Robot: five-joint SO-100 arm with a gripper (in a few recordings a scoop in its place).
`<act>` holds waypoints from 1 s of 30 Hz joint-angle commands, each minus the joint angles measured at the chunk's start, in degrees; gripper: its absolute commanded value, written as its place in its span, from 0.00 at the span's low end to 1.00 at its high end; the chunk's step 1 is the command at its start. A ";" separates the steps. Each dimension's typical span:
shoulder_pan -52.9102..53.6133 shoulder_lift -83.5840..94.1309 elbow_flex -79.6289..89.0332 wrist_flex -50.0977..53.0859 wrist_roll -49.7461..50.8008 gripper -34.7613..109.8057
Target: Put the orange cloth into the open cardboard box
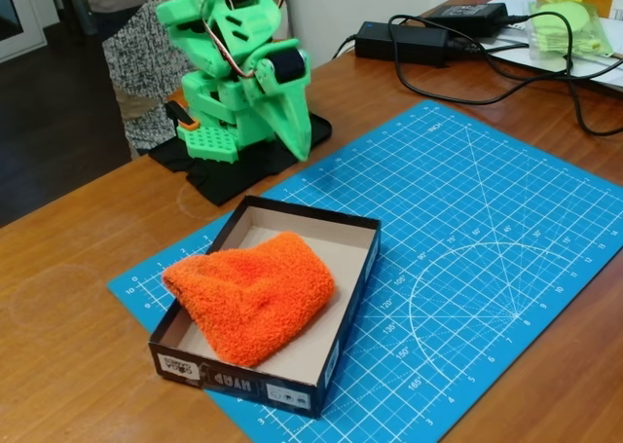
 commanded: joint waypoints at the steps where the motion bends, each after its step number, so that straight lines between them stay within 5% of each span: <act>1: -0.70 1.67 4.22 -0.88 0.79 0.24; 30: 2.99 1.67 4.22 -0.88 3.43 0.24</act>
